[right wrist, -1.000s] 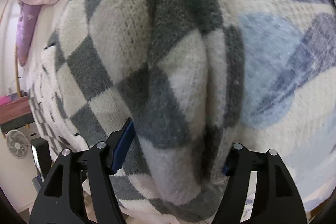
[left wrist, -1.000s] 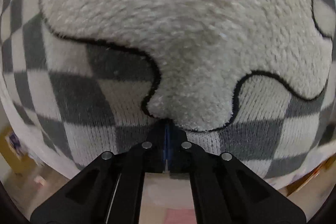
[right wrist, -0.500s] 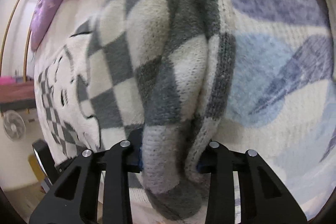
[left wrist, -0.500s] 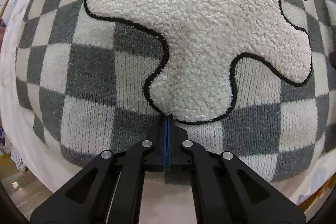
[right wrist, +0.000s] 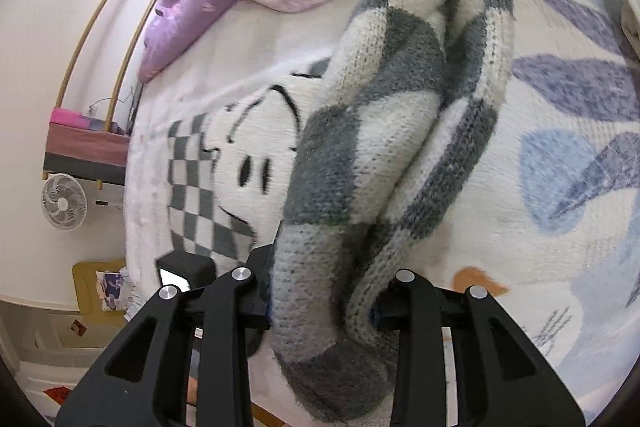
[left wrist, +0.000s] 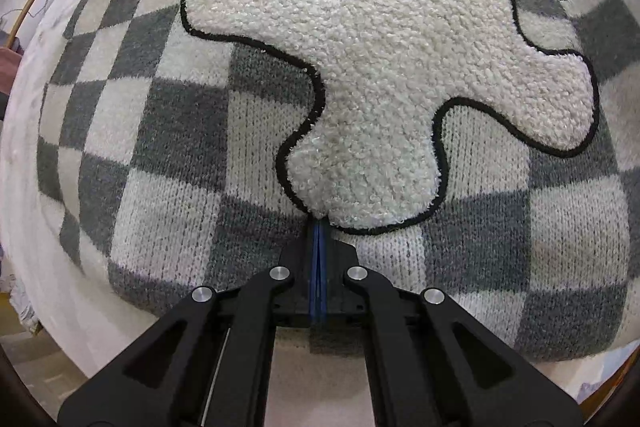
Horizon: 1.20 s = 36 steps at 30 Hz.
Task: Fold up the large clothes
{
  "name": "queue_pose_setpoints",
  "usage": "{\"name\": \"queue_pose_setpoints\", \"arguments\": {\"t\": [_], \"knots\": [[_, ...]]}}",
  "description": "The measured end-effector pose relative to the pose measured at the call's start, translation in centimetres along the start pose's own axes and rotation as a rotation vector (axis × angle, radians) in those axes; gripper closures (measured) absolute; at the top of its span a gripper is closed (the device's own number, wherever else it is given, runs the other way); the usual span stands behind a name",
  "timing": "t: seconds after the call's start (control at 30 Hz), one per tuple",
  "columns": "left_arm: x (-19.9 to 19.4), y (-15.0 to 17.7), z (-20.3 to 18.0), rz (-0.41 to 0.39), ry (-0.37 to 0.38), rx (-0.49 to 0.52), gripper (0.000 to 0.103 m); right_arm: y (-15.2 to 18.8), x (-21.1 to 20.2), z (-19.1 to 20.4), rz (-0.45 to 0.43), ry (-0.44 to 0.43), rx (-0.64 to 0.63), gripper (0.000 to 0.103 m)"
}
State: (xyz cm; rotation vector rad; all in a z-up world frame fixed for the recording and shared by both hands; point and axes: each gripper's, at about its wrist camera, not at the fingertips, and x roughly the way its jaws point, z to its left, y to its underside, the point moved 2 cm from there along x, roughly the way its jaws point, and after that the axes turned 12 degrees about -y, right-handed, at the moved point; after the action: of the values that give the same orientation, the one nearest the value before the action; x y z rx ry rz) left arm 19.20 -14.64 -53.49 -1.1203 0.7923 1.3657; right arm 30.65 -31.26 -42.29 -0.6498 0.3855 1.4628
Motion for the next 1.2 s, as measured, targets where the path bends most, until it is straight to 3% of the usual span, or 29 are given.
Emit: {"name": "queue_pose_setpoints", "arguments": {"t": [0.17,0.3,0.5,0.6,0.67,0.73,0.77,0.83,1.0,1.2], "knots": [[-0.6,1.9,1.6,-0.045,0.065,-0.021,0.103,0.6,-0.1,3.6,-0.057,-0.032,-0.035,0.073],[-1.2,3.8,2.8,-0.08,0.115,-0.019,0.103,1.3,0.9,7.3,-0.068,0.016,-0.097,0.073],[-1.8,5.8,5.4,-0.11,0.231,0.013,0.103,2.3,2.9,11.3,-0.128,0.043,-0.092,0.073],[-1.6,6.1,6.8,-0.092,0.301,0.032,0.103,2.4,4.9,14.0,-0.112,0.077,-0.13,0.073],[-2.0,5.9,9.1,-0.039,0.393,0.033,0.103,2.3,6.5,16.0,-0.097,0.078,-0.133,0.073],[-3.0,5.9,12.0,-0.091,0.371,0.015,0.103,1.7,7.9,17.7,-0.095,0.054,-0.138,0.073],[-3.5,6.0,13.8,-0.118,0.323,0.003,0.103,1.6,8.6,18.5,-0.092,0.042,-0.14,0.073],[-3.3,6.1,17.2,-0.092,0.367,-0.044,0.103,1.0,10.1,20.0,-0.073,0.03,-0.144,0.073],[-3.0,6.8,26.1,-0.083,0.287,-0.142,0.103,0.5,14.9,23.6,0.003,0.046,-0.188,0.073],[-2.5,6.8,33.6,-0.087,0.289,-0.237,0.103,0.7,22.4,26.9,0.158,-0.021,-0.218,0.074]]}}
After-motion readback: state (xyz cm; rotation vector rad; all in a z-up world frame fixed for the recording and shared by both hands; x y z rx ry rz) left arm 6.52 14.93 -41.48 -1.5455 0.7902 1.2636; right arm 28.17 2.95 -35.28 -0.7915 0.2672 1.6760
